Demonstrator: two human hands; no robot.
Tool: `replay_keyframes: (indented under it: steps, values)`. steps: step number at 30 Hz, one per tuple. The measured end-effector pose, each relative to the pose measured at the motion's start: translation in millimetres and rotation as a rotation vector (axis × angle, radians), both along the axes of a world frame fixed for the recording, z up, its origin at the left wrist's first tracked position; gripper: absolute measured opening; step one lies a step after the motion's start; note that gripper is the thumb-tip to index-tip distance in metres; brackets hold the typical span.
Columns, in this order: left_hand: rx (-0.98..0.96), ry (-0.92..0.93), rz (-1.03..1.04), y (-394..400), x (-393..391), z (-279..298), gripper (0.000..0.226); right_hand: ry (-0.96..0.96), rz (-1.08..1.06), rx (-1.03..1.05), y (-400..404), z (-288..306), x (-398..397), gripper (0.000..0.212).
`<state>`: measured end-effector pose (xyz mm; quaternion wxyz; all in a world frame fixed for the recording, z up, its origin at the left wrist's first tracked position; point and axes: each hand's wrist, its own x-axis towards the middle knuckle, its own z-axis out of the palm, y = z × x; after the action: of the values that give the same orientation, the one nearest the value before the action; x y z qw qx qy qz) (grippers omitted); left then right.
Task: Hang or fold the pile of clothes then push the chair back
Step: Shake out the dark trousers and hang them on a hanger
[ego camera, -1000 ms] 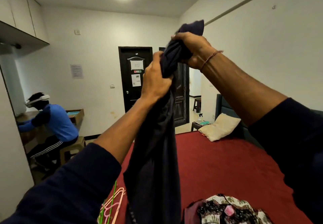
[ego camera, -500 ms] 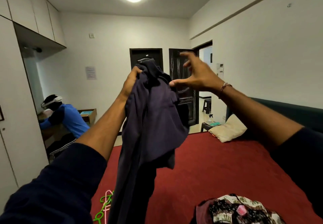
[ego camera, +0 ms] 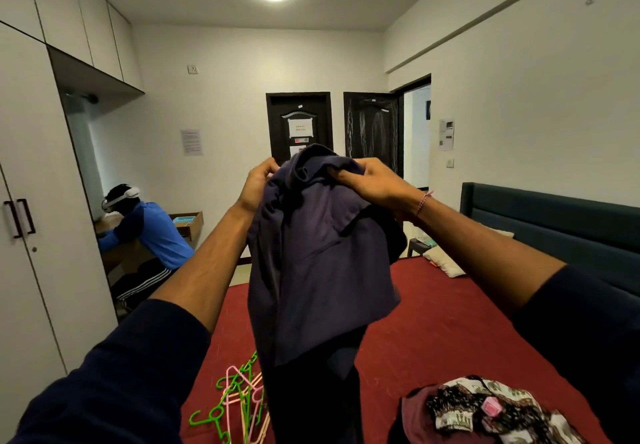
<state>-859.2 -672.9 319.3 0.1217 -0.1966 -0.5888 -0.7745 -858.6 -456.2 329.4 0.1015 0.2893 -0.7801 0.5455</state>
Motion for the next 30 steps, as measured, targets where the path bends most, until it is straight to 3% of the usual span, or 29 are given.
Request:
replay_keyframes:
  steps: [3,7,9,11,14,18,23,27,30]
  values:
    - [-0.268,-0.223,-0.016,-14.2,8.8,-2.3,0.017,0.105,-0.186,0.083,-5.0,15.8,3.9,0.022]
    - [-0.424,0.033,0.004,-14.9,12.9,-4.3,0.055,0.138,-0.323,0.3,-20.7,17.6,2.3,0.036]
    - [-0.802,0.226,0.092,-8.7,19.2,-3.8,0.082,0.148,-0.35,0.337,-28.5,12.9,2.5,0.035]
    - [-1.039,0.341,0.169,-7.3,18.6,-9.9,0.092,0.135,-0.338,0.334,-33.3,11.7,4.5,0.034]
    - [-1.056,0.349,0.231,-15.5,18.1,-12.1,0.065,0.113,-0.304,0.388,-30.6,17.3,8.6,0.037]
    - [-1.047,0.215,0.173,-40.3,20.2,-3.4,0.022,0.253,-0.26,0.639,-10.7,28.0,11.2,0.032]
    - [-1.082,0.217,0.149,-53.8,30.9,18.4,0.037,0.332,-0.143,0.737,11.0,30.3,13.6,0.015]
    - [-0.926,0.227,0.056,-51.9,37.3,26.8,0.041,0.227,0.041,0.492,21.0,27.3,19.6,0.026]
    - [-0.956,0.273,0.077,-48.6,36.8,29.6,0.041,0.19,0.071,0.406,26.5,28.0,18.9,0.031]
